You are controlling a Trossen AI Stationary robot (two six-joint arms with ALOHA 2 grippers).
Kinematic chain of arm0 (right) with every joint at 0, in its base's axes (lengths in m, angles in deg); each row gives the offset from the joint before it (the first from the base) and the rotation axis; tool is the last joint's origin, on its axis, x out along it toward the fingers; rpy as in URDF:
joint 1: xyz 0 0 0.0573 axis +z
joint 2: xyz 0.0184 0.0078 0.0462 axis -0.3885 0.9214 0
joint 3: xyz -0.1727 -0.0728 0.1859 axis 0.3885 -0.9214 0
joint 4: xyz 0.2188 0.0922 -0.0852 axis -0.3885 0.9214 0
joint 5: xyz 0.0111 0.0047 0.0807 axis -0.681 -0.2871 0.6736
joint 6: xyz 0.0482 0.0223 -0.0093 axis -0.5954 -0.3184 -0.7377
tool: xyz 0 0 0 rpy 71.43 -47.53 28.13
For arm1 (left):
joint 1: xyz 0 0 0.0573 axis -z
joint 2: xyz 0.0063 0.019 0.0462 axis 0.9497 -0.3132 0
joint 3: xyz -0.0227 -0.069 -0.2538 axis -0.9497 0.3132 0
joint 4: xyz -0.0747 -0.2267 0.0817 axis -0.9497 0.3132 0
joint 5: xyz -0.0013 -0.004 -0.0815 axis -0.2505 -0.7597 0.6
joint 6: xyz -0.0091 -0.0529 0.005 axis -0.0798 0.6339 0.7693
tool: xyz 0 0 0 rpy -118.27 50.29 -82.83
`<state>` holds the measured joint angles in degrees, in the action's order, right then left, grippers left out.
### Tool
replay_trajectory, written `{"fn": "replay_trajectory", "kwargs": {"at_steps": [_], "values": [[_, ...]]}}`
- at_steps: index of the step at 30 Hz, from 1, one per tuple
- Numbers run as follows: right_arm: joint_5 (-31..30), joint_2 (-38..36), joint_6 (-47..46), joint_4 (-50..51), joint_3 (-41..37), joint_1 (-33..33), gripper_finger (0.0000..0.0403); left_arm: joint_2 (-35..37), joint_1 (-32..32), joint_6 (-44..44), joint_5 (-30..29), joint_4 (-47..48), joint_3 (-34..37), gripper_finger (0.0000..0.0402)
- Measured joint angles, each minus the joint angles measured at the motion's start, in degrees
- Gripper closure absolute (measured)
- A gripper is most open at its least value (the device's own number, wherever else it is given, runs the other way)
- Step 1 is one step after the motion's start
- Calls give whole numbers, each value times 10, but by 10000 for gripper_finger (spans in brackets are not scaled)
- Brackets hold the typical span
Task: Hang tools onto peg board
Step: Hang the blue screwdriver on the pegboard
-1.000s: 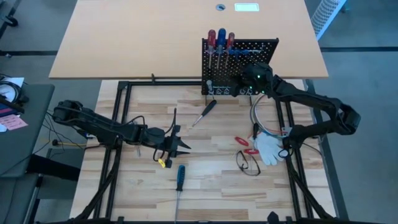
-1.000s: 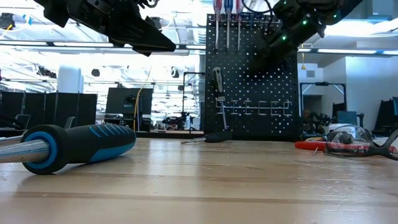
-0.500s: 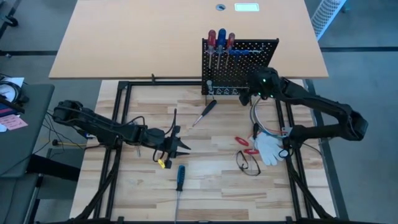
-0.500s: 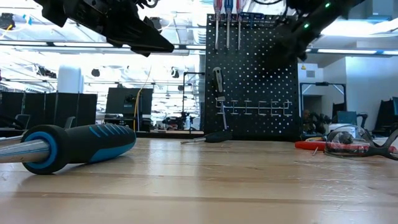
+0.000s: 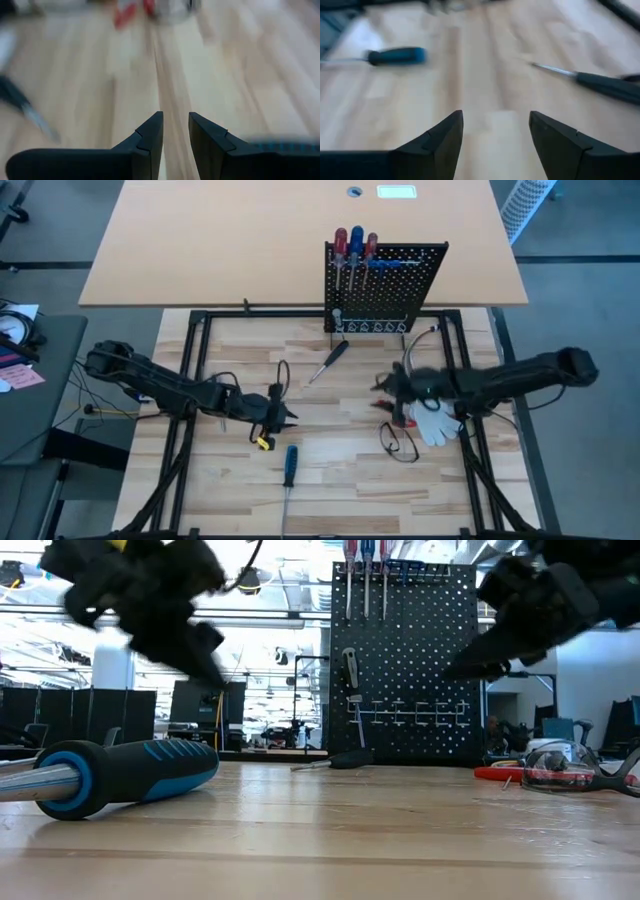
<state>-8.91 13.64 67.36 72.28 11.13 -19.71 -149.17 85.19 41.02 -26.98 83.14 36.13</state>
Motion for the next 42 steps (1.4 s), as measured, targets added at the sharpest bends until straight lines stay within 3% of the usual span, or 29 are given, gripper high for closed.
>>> {"fn": "replay_trajectory", "kwargs": {"at_steps": [5, 12, 17, 20, 25, 31, 36, 42], "values": [[-79, 79, -21, -211, -68, 81, 173, 0, 19, 92, 9, 151, 0, 315], [-118, 184, -21, -289, -70, 86, 173, 0, 21, 302, 32, 280, 0, 315], [-118, 235, -21, -309, -56, 70, 173, 0, -24, 427, 17, 383, 0, 302], [-116, 256, -21, -308, -40, 67, 173, 0, -35, 427, 35, 345, 1, 278], [-111, 278, -21, -304, -15, 66, 173, 0, -3, 444, 96, 162, 0, 221], [-111, 282, -21, -301, -10, 66, 173, 0, 56, 572, 50, 57, -1, 171], [-111, 282, -20, -301, -10, 74, 173, -67, 94, 646, 44, 115, -66, 167], [-110, 282, -10, -301, -10, 86, 173, -201, 104, 683, 40, 321, -223, 166]]}}
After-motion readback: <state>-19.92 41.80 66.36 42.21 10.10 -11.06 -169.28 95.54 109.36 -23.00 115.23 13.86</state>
